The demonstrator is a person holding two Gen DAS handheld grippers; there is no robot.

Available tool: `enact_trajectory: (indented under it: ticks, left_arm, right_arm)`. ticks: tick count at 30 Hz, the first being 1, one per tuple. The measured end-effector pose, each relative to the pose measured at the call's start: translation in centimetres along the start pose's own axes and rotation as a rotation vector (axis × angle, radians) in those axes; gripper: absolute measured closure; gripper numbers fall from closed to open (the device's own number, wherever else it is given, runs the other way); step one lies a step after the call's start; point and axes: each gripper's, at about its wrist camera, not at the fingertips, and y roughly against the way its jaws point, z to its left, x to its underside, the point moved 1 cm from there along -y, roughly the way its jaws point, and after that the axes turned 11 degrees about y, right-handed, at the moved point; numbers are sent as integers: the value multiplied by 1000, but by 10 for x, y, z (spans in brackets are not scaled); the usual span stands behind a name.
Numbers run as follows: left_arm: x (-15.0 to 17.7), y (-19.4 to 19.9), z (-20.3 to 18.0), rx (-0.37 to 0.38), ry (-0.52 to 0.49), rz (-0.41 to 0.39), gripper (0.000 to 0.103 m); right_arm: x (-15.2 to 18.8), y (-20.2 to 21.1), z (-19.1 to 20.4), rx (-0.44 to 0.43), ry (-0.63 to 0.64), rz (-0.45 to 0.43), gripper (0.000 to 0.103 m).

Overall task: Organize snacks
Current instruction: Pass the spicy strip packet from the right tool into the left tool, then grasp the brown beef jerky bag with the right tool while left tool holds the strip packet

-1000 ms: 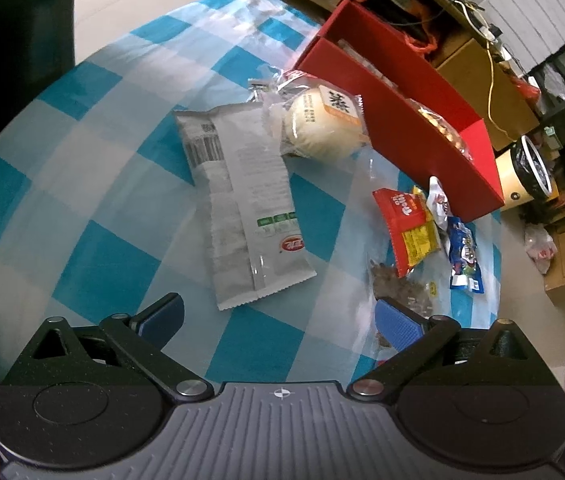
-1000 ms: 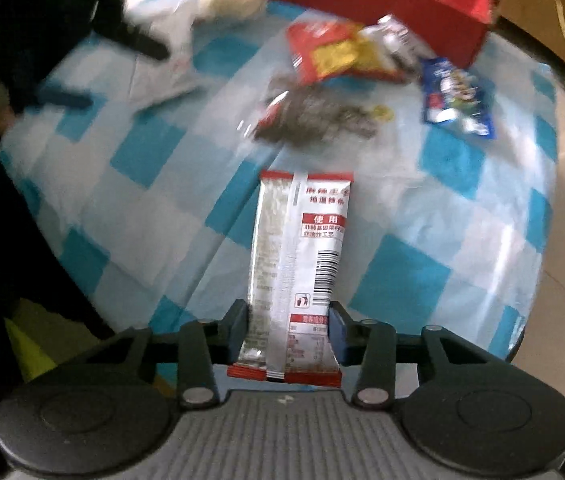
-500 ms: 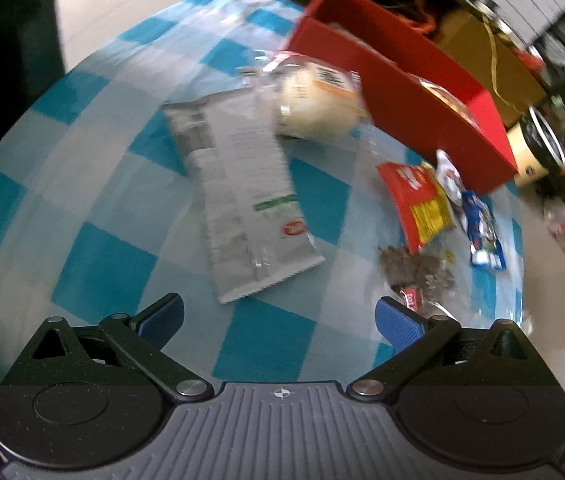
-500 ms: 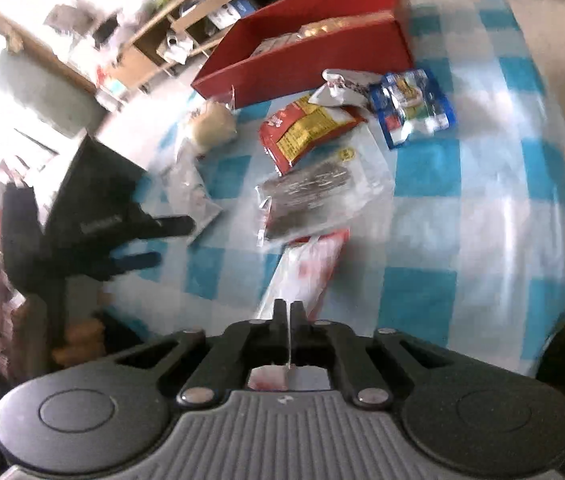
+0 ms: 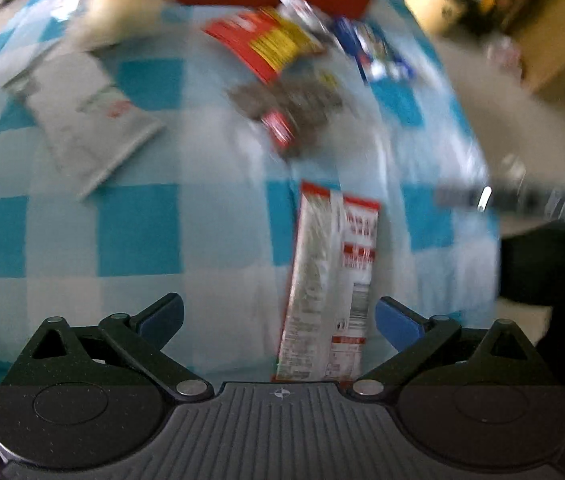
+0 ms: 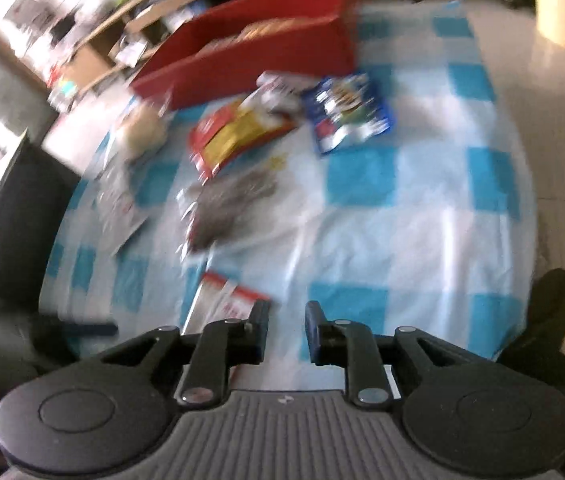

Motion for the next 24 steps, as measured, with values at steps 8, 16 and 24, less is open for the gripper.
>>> enact_trajectory:
  ticks: [8, 16, 24]
  left_arm:
    - [12, -35, -46, -216, -165, -26, 0]
    - [5, -7, -17, -189, -63, -10, 45]
    - [-10, 34, 23, -137, 62, -110, 48]
  right_arm:
    - [4, 8, -5, -65, -5, -62, 80]
    - [2, 8, 1, -58, 35, -80, 80]
    - [-8, -3, 21, -40, 143, -47, 80]
